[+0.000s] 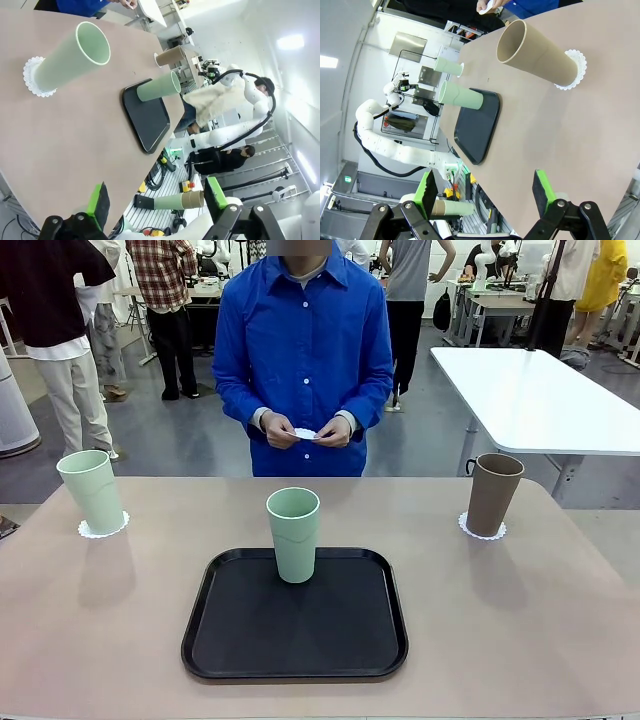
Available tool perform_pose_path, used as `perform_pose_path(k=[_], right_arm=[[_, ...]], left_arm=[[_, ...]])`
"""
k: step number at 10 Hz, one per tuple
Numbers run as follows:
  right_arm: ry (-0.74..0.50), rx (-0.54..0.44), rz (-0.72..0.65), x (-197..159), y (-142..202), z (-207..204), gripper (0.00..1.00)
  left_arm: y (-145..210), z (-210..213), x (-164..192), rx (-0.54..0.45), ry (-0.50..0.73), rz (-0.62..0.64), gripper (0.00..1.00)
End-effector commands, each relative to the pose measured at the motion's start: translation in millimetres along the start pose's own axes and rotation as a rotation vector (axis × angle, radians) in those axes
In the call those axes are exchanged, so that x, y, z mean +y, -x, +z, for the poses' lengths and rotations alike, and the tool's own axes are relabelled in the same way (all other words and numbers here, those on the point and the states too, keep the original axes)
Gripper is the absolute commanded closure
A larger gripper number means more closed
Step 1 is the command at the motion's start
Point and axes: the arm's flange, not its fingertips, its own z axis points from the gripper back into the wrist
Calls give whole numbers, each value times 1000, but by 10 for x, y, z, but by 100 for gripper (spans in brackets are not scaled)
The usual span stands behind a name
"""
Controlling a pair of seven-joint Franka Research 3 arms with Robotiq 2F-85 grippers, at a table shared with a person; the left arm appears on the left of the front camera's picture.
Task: Place coasters on the table and set cups on them.
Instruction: Take one Reusable plastic cup from the Flat Tray and place it on a coaster set by the human.
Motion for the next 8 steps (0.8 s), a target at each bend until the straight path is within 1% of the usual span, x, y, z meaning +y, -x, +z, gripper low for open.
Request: perform_pose_path(k=[1, 8], right_arm=[[13, 9, -4, 20, 4, 7, 0], [13, 9, -4, 20, 4, 7, 0]], left_arm=[[24, 17, 31, -3, 0, 12, 0], [24, 17, 31, -3, 0, 12, 0]])
